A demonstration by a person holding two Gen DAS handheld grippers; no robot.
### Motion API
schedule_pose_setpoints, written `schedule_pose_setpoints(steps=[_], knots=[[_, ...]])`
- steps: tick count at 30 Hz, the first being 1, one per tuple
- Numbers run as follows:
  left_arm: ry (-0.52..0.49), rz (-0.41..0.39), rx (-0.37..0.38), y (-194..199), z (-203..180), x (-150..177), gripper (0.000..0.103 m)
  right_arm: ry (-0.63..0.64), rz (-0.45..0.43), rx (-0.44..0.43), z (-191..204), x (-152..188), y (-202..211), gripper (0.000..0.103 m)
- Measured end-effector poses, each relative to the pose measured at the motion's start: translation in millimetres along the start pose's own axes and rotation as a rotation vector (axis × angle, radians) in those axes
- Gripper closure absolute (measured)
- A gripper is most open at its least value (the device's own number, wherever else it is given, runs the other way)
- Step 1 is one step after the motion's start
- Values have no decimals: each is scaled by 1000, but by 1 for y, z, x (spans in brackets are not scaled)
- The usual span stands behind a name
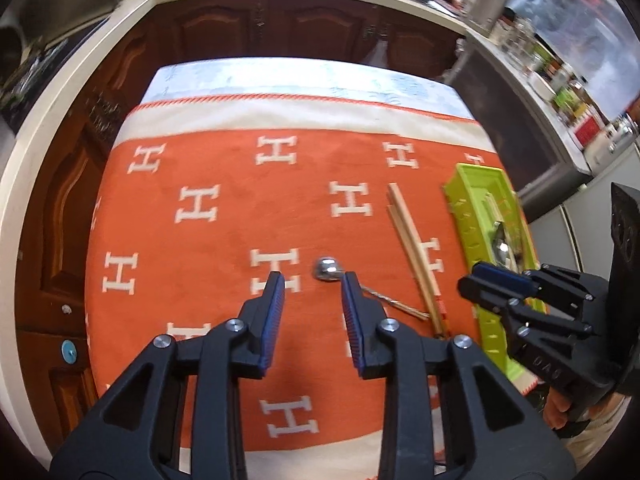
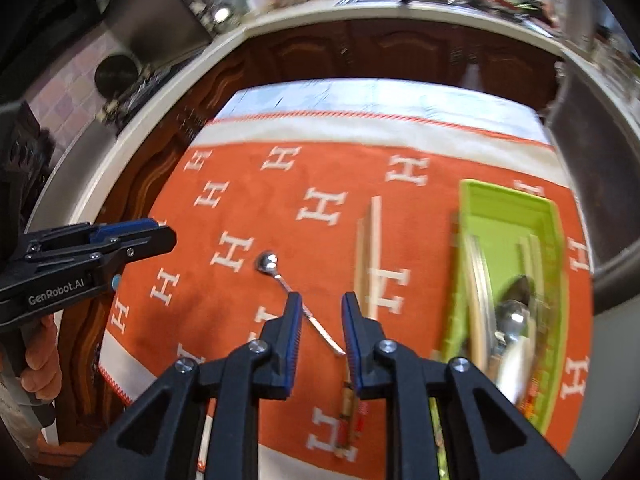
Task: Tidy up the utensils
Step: 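Move right tool to the ball-ended steel stirrer and grasp it, then carry the stirrer with right tool into the green tray and release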
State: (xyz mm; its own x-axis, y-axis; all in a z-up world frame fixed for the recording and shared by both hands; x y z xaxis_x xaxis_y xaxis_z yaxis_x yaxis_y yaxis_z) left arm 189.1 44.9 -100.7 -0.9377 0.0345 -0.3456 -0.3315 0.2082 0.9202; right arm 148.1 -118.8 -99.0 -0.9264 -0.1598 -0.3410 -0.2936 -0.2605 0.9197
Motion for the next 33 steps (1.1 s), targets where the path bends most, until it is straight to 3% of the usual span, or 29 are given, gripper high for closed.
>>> schedule_pose_setpoints(steps=[9, 17, 27, 33], knots=[[67, 7, -98, -40, 53, 13, 77, 143, 91, 2, 47, -22, -78, 83], [146, 50, -57, -73, 80, 21, 77, 192, 156, 46, 55, -22, -118, 83], [164, 84, -28, -94, 82, 28, 77, 302, 89, 147, 69, -23, -123, 83], [163, 94, -27, -98, 81, 30, 77, 304, 73, 144, 69, -26, -124, 86]])
Point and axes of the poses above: each gripper's, at about its wrist camera, not at the fingertips, and y roughly against the way its jaws point, z to its left, x to its underside, the point moved 3 cm from there along -y, roughly the way its jaws point, and after that the axes turned 5 degrees about z, right-handed, at the moved point
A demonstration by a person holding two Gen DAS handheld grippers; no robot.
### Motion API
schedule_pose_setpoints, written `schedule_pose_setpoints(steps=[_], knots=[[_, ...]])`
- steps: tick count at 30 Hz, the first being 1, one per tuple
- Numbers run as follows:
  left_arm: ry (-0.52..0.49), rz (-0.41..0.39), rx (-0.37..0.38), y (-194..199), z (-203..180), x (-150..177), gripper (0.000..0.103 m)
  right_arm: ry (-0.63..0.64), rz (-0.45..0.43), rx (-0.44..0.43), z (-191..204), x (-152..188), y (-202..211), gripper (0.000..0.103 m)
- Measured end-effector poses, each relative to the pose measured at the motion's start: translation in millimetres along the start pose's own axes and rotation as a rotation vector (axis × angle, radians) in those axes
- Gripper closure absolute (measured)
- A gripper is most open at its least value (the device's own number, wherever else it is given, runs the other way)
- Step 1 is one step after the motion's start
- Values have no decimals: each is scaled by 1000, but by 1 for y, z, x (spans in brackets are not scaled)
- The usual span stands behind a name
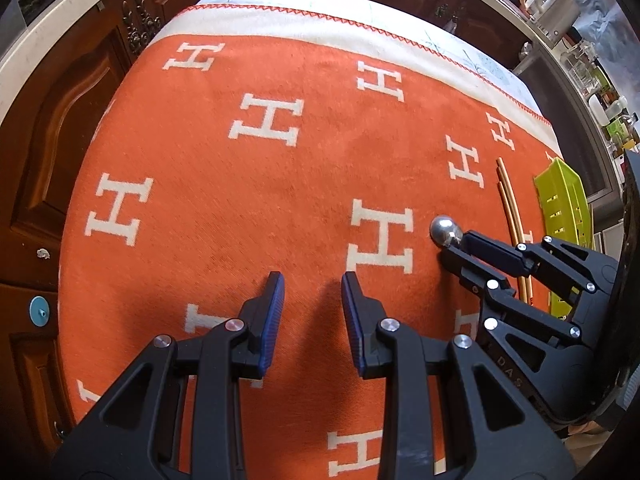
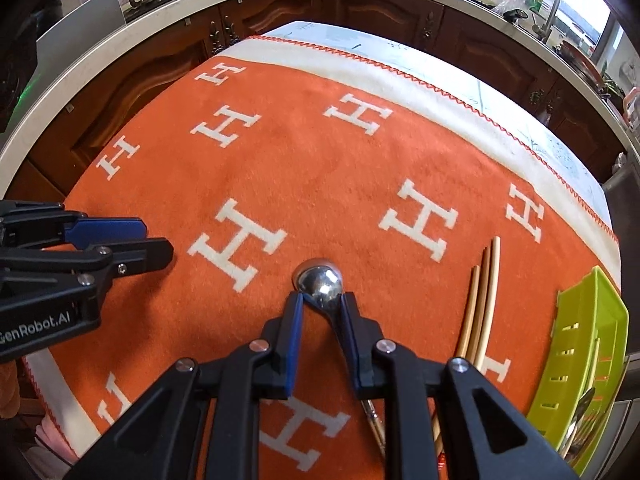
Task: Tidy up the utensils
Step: 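Carry the stirrer with right tool into the green tray and release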
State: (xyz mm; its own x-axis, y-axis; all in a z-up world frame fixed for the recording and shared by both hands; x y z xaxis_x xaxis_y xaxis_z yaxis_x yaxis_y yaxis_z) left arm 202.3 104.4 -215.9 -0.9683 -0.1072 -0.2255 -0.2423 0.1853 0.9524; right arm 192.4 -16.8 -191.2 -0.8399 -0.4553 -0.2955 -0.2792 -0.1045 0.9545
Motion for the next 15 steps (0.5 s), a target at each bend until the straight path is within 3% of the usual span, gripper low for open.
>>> schedule_pose_setpoints(steps=[3, 15], knots=[[-5, 1, -2, 0, -3, 1, 77, -20, -1, -15, -2, 1, 1, 98], [-52, -8, -6, 7, -29, 5, 77, -164, -26, -141, -23, 18, 15, 99]])
Point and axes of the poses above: each gripper's, at about its wrist camera, not at the fingertips, and y roughly against the way its jaws point, z to its left, x to its underside, the point moved 3 cm from there along -y, roughly the way its jaws point, and after that the axes turned 5 degrees about z, right-handed, at the moved point
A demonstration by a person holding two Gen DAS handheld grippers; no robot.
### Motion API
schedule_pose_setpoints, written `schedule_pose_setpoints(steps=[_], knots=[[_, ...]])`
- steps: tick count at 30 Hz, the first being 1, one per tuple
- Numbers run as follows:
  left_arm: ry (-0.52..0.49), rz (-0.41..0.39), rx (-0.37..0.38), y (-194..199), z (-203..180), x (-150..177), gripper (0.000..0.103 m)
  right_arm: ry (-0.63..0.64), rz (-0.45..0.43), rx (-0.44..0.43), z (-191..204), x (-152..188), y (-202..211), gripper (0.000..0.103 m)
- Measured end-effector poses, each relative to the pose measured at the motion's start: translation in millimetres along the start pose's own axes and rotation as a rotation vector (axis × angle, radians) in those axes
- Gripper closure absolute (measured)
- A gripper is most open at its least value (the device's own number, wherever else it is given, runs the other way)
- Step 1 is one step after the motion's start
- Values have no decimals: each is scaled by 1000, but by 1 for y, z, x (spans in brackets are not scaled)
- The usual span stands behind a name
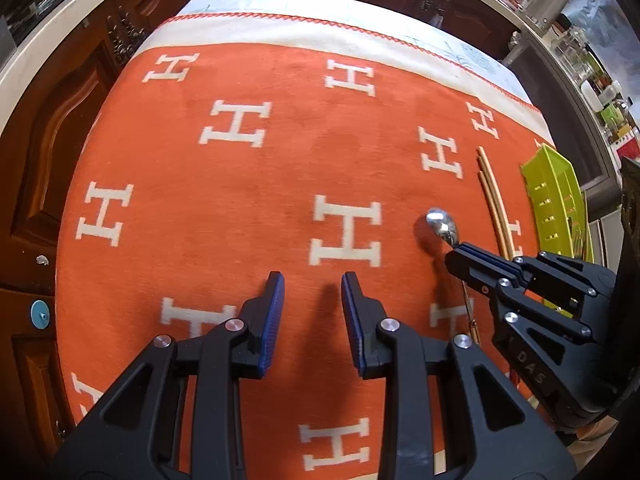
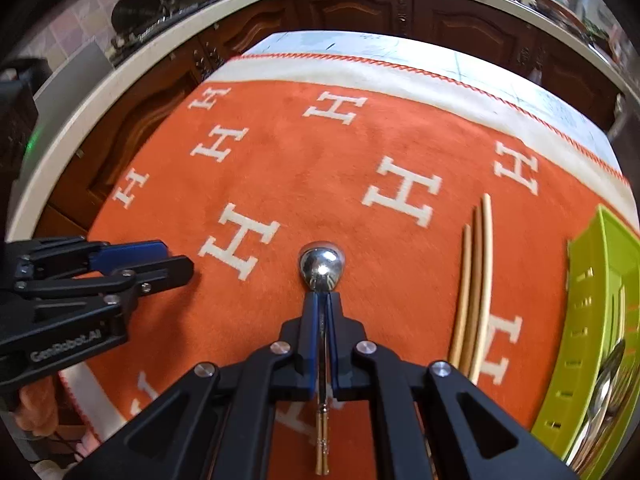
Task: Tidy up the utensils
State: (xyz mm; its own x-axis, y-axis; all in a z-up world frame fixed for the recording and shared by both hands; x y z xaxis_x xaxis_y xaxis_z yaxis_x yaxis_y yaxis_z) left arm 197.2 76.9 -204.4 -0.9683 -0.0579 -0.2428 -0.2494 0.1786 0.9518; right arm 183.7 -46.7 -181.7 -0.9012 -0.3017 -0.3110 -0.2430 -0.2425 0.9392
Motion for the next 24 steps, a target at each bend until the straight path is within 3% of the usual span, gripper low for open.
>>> schedule_pose_setpoints(steps=[12, 18, 24], knots=[[-89, -13, 29, 10, -63, -3, 77, -198, -135, -97, -55, 37, 73, 102], [-120, 33, 77, -12, -104, -15, 77, -305, -224, -99, -99, 60, 114, 103], [-126, 70, 84, -37, -136, -22, 77, -343, -230, -110, -120, 77, 123, 103]])
Point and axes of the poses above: each gripper's, at about its wrist camera, not at the fingertips, and y roughly against the way its jaws point, z to its left, x to its underside, the point moved 3 cm from there along -y, roughly the way its jaws point, and after that the axes turned 5 degrees about z, right-handed, at the moved point
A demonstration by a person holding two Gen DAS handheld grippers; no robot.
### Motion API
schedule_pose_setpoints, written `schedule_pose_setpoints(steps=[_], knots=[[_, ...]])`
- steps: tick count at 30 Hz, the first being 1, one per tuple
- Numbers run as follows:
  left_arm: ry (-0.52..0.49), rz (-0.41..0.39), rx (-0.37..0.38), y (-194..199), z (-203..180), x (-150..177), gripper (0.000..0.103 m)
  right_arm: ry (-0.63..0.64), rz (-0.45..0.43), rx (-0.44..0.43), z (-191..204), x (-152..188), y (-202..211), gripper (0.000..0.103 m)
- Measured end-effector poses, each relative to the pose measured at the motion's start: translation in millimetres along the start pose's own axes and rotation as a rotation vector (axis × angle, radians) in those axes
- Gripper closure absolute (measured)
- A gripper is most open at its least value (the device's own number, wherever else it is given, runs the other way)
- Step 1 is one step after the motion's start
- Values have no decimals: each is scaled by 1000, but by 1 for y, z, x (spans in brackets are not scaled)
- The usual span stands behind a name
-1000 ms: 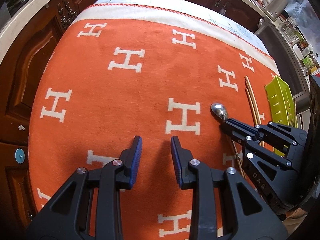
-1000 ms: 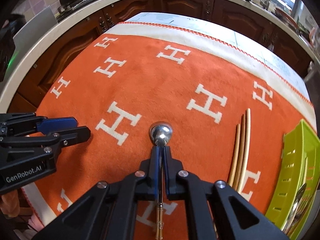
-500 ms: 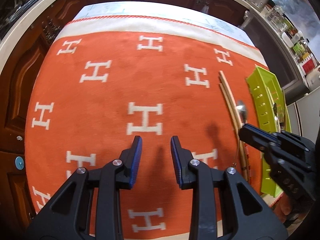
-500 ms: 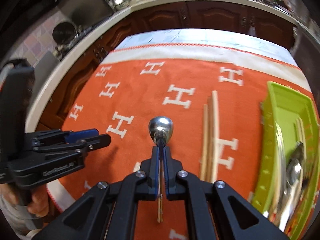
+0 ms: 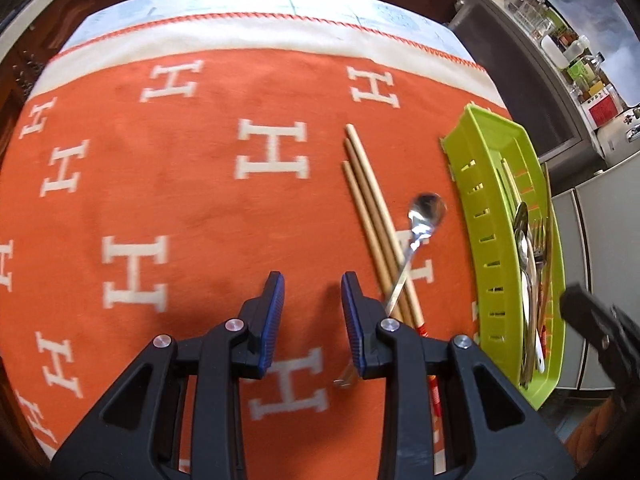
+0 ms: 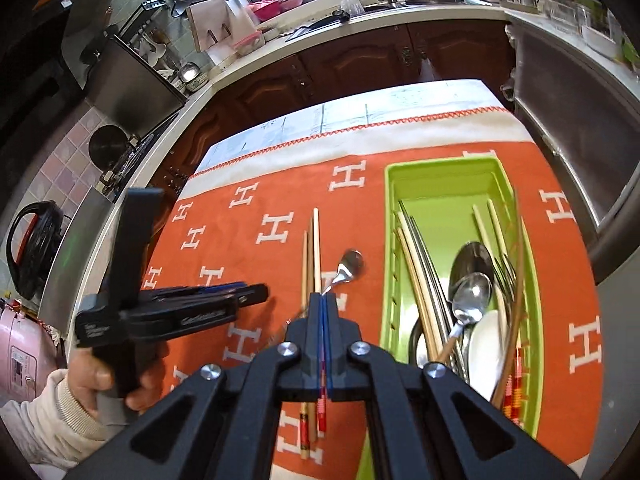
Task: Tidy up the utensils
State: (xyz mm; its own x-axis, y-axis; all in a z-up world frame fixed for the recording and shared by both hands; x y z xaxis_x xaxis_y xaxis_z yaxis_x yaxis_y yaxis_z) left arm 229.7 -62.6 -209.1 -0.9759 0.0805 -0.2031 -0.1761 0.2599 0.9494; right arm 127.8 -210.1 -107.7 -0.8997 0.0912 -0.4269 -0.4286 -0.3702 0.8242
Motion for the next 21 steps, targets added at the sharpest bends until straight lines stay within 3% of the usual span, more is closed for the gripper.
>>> schedule_pose_setpoints(steps=[8, 15, 21], knots=[[-11, -5, -43, -9, -16, -7, 77, -22, 1, -37, -10, 8, 2, 103], [3, 17, 1, -4, -23, -2, 77, -50, 19, -56, -17, 12, -6, 103], [-43, 50, 5, -5, -29, 6, 77, -65, 25, -67, -20, 11, -9, 103]])
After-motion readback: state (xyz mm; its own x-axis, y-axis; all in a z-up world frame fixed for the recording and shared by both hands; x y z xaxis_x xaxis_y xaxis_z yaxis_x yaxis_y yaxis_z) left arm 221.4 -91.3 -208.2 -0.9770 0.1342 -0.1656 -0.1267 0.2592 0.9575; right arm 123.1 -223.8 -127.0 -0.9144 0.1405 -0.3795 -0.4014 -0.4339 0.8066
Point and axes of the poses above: each gripper's, at about its wrist camera, not at the fingertips, and y roughly against the way its jaws point, z to its left, x to its underside, the point moved 3 cm from there along -y, roughly the way its jaws point, and after that the axes turned 5 degrees about z, right-handed, at the moved point
